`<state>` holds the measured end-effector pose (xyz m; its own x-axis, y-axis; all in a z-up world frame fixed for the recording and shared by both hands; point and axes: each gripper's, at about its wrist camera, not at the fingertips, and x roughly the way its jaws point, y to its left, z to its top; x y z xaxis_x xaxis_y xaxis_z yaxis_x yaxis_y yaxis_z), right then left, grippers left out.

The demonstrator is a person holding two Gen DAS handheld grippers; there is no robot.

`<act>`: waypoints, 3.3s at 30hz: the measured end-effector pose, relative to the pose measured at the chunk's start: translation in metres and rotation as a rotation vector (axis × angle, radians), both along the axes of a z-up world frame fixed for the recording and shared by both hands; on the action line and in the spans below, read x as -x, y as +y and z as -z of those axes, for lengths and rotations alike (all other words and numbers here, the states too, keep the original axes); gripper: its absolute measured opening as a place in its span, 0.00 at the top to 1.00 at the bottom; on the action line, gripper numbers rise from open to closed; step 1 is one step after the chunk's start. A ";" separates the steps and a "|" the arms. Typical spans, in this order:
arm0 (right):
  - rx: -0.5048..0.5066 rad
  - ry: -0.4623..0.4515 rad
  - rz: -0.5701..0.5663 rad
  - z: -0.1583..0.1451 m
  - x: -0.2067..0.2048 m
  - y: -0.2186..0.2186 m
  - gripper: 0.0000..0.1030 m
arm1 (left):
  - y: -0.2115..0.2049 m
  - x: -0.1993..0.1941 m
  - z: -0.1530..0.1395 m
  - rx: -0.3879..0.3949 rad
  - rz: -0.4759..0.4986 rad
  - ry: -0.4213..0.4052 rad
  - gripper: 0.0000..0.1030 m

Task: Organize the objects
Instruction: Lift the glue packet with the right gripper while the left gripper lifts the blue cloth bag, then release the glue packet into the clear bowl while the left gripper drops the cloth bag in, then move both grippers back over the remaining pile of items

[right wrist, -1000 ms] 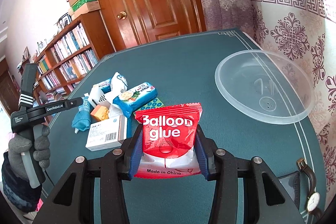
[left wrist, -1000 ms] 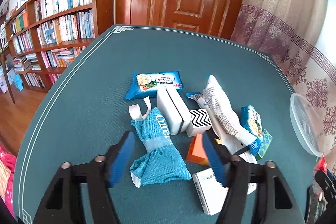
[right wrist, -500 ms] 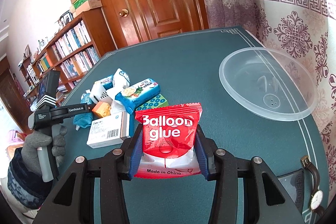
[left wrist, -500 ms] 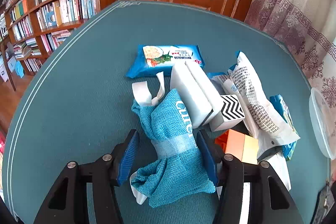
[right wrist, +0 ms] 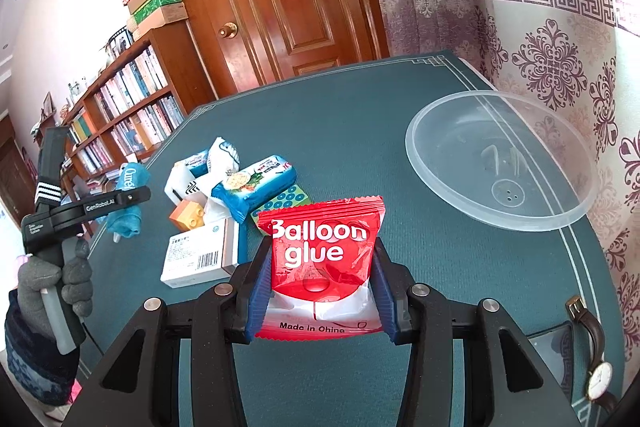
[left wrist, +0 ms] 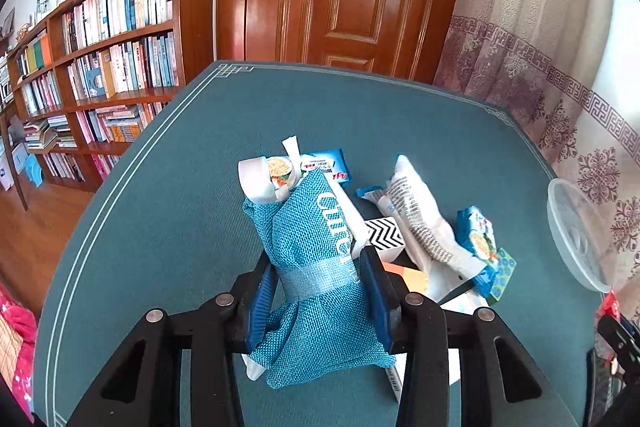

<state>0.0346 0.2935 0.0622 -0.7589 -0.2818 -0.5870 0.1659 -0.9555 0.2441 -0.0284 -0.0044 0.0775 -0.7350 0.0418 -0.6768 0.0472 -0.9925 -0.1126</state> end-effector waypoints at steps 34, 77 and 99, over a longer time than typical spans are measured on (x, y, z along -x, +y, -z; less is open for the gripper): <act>-0.031 -0.067 0.413 -0.005 0.075 0.151 0.53 | 0.146 0.008 -0.025 -0.004 0.398 0.019 0.57; -0.001 -0.029 0.363 0.000 0.029 0.158 0.48 | 0.312 0.080 -0.002 0.020 0.618 -0.030 0.21; 0.035 -0.037 0.270 -0.001 0.020 0.125 0.41 | 0.252 0.049 -0.011 0.079 0.474 0.011 0.01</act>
